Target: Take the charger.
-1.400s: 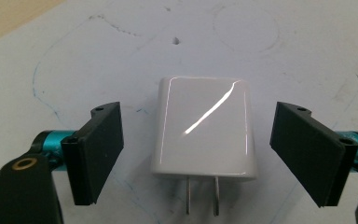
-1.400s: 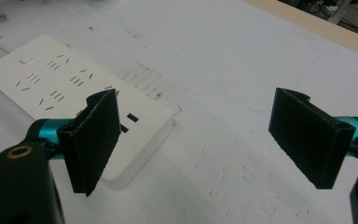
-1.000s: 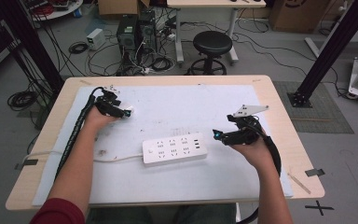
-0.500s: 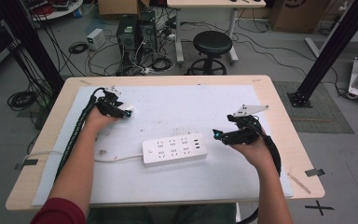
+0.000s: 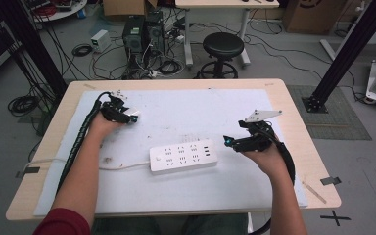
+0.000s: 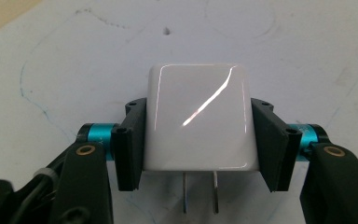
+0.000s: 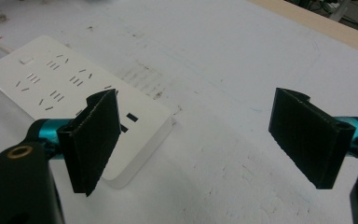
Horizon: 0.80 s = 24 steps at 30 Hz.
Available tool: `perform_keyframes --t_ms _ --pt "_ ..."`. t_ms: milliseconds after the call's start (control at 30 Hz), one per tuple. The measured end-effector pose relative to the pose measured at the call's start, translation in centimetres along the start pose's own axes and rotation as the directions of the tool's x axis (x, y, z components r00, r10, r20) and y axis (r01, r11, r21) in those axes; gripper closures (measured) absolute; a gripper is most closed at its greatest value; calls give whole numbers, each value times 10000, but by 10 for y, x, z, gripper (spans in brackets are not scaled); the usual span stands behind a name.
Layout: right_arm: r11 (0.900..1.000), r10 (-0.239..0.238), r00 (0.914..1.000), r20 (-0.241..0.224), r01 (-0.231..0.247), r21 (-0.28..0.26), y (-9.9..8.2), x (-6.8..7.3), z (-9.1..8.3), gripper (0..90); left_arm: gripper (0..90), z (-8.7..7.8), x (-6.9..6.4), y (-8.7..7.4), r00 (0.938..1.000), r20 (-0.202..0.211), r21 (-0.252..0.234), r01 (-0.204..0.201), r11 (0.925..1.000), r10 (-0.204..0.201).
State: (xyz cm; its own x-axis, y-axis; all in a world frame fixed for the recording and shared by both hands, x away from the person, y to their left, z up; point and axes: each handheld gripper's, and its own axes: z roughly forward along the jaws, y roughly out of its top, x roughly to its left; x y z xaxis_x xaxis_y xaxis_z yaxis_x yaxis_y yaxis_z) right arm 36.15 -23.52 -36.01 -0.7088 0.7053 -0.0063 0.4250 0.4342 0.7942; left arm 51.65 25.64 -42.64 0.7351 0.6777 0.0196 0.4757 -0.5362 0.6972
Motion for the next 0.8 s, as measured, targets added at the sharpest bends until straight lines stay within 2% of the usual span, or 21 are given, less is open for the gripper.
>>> perform_keyframes --t_ms 33,67,167,200,433,533,600,633,700,733,800 --pt "10000 49 10000 0 -49 17 0 0 -1 169 425 0 0 0 10000 0 0 0 10000 0" --pt "10000 -29 10000 6 29 3 1 0 -2 169 426 -20 -5 8 9997 10 -296 -252 9992 253" --pt "10000 -14 10000 2 14 -12 2 1 -2 169 425 -26 -7 9 9996 -35 -320 -290 9991 289" --pt "10000 -28 10000 17 28 18 2 1 -2 169 425 -38 -12 12 9992 -100 -475 -385 9981 381" --pt "9996 -263 9996 -88 263 -53 6 6 -8 169 426 -82 -40 19 9958 -163 -944 -909 9914 898" --pt "9995 -312 9994 -131 311 -85 7 7 -9 169 426 -98 -54 19 9946 -182 -1069 -1033 9889 1019" --pt "9995 -320 9994 -158 319 -89 7 7 -9 169 426 -98 -54 19 9946 -182 -1069 -1033 9889 1019" --pt "9993 -347 9991 -225 343 -141 7 8 -10 169 426 -112 -69 18 9903 -92 -1034 -1388 9849 1386" --pt "9993 -344 9990 -280 340 -160 7 8 -10 169 426 -120 -78 18 9868 -59 -1110 -1615 9806 1619" --pt "9993 -362 9989 -282 358 -143 7 8 -10 169 426 -122 -82 18 9870 -40 -1268 -1597 9790 1605" --pt "9992 -381 9989 -281 377 -135 7 8 -10 169 425 -126 -86 18 9851 18 -1310 -1701 9767 1718"
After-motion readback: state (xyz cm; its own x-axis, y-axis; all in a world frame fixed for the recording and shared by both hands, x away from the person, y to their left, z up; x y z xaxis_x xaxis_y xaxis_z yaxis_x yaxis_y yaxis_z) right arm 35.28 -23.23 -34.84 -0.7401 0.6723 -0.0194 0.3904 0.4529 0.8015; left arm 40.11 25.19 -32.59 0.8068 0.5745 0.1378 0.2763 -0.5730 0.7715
